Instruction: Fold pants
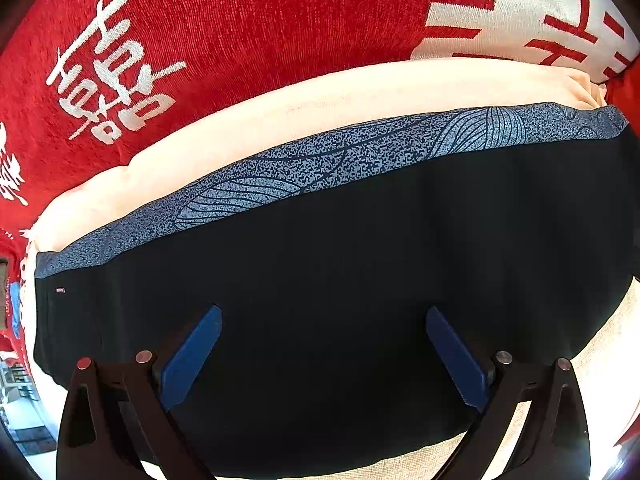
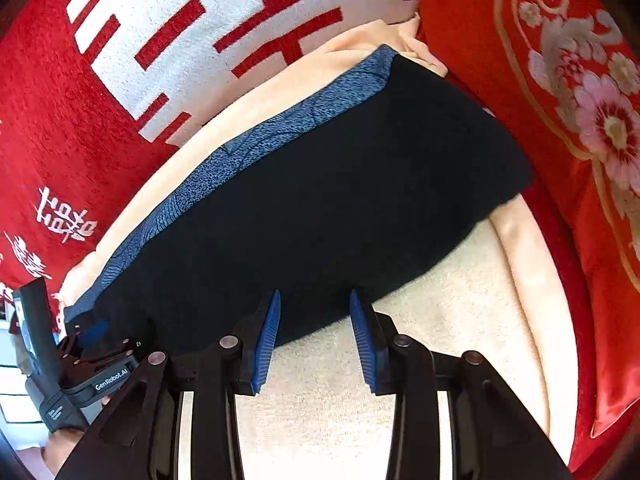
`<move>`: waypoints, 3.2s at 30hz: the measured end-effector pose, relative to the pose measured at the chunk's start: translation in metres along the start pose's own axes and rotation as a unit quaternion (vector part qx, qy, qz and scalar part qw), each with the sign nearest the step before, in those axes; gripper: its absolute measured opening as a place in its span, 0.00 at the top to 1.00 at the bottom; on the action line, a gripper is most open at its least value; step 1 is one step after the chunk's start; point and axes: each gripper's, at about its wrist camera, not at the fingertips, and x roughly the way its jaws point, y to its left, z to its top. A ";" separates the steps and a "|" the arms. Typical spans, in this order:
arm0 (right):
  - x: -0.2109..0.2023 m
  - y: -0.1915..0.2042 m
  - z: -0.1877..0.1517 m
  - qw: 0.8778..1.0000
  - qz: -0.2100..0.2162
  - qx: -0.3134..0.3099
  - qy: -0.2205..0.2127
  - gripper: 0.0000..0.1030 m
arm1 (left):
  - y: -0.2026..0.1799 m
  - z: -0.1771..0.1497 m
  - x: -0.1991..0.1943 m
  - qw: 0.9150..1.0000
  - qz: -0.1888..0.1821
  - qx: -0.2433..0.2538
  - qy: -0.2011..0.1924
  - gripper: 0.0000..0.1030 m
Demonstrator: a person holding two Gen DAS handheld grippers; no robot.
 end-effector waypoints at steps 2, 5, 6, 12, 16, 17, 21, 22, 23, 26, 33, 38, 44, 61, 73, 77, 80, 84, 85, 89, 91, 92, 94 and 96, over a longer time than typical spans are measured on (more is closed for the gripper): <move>0.008 -0.001 0.004 1.000 0.007 0.013 0.005 0.61 | 0.000 -0.001 0.000 1.000 0.001 0.001 -0.001 0.00; 0.011 -0.011 -0.004 0.999 0.020 0.033 0.014 0.60 | -0.001 -0.001 -0.001 1.000 0.001 0.001 -0.001 0.00; 0.012 -0.013 -0.006 0.999 0.022 0.036 0.016 0.60 | -0.001 -0.002 -0.002 1.000 0.002 0.002 -0.001 0.00; 0.011 -0.021 -0.011 0.997 0.048 0.051 0.013 0.60 | -0.003 -0.004 -0.004 1.000 0.006 0.005 -0.004 0.00; 0.011 -0.030 -0.008 0.994 0.071 0.078 0.006 0.60 | -0.005 -0.005 -0.006 1.000 0.009 0.008 -0.004 0.00; 0.011 -0.032 -0.008 0.993 0.077 0.085 0.002 0.60 | -0.005 -0.006 -0.006 1.000 0.009 0.008 -0.005 0.00; 0.009 -0.047 -0.007 0.988 0.096 0.123 -0.014 0.60 | -0.006 -0.006 -0.007 1.000 0.008 0.007 -0.005 0.00; 0.009 -0.049 -0.007 0.986 0.099 0.130 -0.017 0.60 | -0.006 -0.006 -0.007 1.000 0.008 0.007 -0.005 0.00; 0.008 -0.052 -0.007 0.985 0.101 0.135 -0.021 0.60 | -0.006 -0.007 -0.007 1.000 0.008 0.007 -0.005 0.00; 0.005 -0.059 -0.009 0.982 0.103 0.155 -0.039 0.60 | -0.007 -0.007 -0.007 1.000 0.009 0.009 -0.005 0.00; 0.016 -0.081 -0.002 0.952 0.165 0.235 -0.104 0.60 | -0.009 -0.008 -0.009 1.000 0.012 0.017 -0.009 0.00; 0.030 -0.080 0.022 0.943 0.195 0.237 -0.129 0.58 | -0.009 -0.010 -0.011 1.000 0.007 0.019 -0.012 0.00; 0.019 -0.071 0.036 0.952 0.188 0.220 -0.099 0.86 | -0.014 0.000 -0.037 0.999 -0.049 0.006 -0.011 0.36; -0.040 0.029 0.046 0.976 0.165 0.039 -0.136 0.87 | -0.081 -0.006 -0.033 0.985 -0.150 0.068 -0.050 0.35; -0.063 0.163 0.002 0.973 0.056 -0.159 -0.154 0.86 | 0.055 -0.021 -0.060 0.983 -0.173 0.010 -0.067 0.14; -0.032 0.232 -0.034 0.964 0.010 -0.232 -0.127 0.84 | 0.133 -0.037 -0.056 0.988 -0.140 -0.014 -0.064 0.14; 0.009 0.278 -0.070 0.951 -0.031 -0.290 -0.100 0.79 | 0.187 -0.051 -0.044 0.992 -0.112 -0.035 -0.051 0.14; 0.080 0.321 -0.124 0.911 -0.145 -0.381 -0.062 0.73 | 0.234 -0.067 -0.028 0.992 -0.099 -0.064 -0.033 0.14; 0.094 0.328 -0.139 0.891 -0.185 -0.410 -0.060 0.70 | 0.241 -0.073 -0.021 0.992 -0.099 -0.070 -0.029 0.14; 0.083 0.338 -0.173 0.861 -0.188 -0.468 -0.068 0.52 | 0.255 -0.077 -0.018 0.989 -0.122 -0.083 -0.025 0.14; 0.064 0.332 -0.176 0.874 -0.152 -0.459 -0.053 0.51 | 0.253 -0.074 -0.023 0.987 -0.139 -0.078 -0.026 0.14; 0.054 0.325 -0.171 0.889 -0.121 -0.440 -0.038 0.51 | 0.249 -0.076 -0.025 0.986 -0.148 -0.072 -0.026 0.14; 0.038 0.308 -0.153 0.930 -0.051 -0.364 -0.010 0.51 | 0.234 -0.072 -0.039 0.982 -0.180 -0.057 -0.024 0.14; 0.029 0.278 -0.129 0.964 0.001 -0.265 0.008 0.51 | 0.217 -0.062 -0.050 0.976 -0.213 -0.039 -0.027 0.14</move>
